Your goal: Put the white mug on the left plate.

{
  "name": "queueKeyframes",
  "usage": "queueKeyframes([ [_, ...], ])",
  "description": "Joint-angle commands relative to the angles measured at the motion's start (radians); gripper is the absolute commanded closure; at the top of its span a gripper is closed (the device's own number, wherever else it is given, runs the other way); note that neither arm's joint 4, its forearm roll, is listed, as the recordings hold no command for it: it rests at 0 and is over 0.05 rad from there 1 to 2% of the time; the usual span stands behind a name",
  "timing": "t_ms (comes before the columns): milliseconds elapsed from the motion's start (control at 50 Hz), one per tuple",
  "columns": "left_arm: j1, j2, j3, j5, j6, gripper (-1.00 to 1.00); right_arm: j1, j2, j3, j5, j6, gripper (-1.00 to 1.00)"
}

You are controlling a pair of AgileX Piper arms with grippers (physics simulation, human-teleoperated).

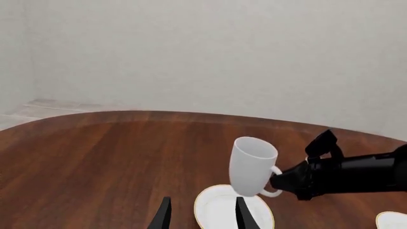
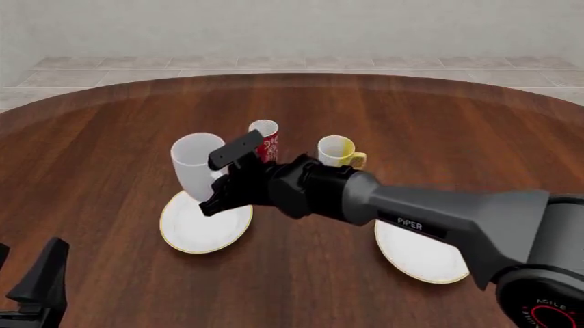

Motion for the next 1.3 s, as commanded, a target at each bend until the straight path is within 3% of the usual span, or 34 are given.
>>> queueKeyframes([
  [20,0.0,0.0,0.001,0.0,0.002,-1.0,0.013,0.004,0.01,-0.016,0.023,1.0],
  [1300,0.001,0.0,-0.005,-0.001,-0.001,-1.0,0.032,0.045,0.065,-0.076,0.042,1.0],
])
